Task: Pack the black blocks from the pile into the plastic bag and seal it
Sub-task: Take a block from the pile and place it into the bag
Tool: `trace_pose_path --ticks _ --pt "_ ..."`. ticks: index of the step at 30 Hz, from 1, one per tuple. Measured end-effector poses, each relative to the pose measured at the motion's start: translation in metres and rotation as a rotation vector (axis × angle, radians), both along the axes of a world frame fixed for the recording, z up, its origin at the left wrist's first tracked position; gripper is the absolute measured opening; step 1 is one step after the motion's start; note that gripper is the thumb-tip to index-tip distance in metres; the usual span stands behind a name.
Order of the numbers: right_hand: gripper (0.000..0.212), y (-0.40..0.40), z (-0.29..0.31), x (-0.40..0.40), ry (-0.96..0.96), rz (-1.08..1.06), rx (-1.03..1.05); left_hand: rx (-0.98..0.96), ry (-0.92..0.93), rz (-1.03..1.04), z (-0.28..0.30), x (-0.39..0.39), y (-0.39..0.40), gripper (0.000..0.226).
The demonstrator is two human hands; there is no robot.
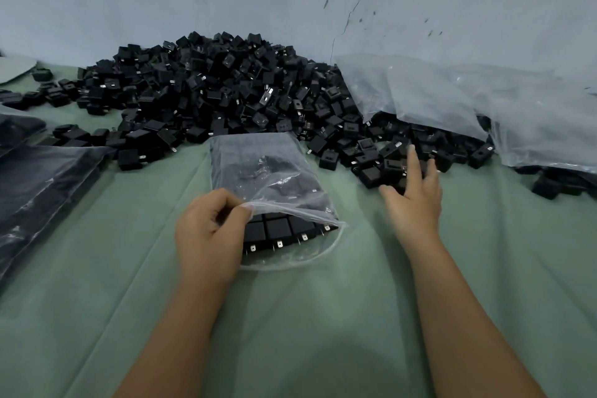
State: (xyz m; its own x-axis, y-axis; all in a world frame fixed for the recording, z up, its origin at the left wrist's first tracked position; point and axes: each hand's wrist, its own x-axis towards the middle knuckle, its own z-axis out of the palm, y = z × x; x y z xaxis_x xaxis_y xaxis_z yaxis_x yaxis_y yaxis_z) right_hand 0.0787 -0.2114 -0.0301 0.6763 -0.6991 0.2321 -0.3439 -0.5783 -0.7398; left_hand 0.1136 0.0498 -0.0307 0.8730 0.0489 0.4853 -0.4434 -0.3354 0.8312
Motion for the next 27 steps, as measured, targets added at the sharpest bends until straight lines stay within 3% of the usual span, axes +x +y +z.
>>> trace_pose_path --ticks 5,12,18,23,27 --pt "0.054 0.003 -0.003 0.003 0.028 0.074 -0.069 -0.008 0.022 -0.003 0.001 0.000 -0.001 0.018" --pt "0.041 0.009 -0.009 0.002 -0.058 0.052 -0.385 -0.017 0.031 -0.020 -0.001 0.000 -0.001 0.022" --pt "0.036 0.006 -0.008 0.004 -0.083 0.040 -0.368 -0.023 0.056 -0.031 -0.002 0.001 0.000 0.021" --pt "0.032 0.033 0.002 -0.007 -0.360 0.008 -0.228 0.072 0.059 -0.020 -0.003 0.003 0.000 0.022" --pt "0.025 0.081 0.007 -0.022 -0.517 0.202 -0.227 0.187 0.027 0.001 -0.001 0.002 -0.001 0.025"
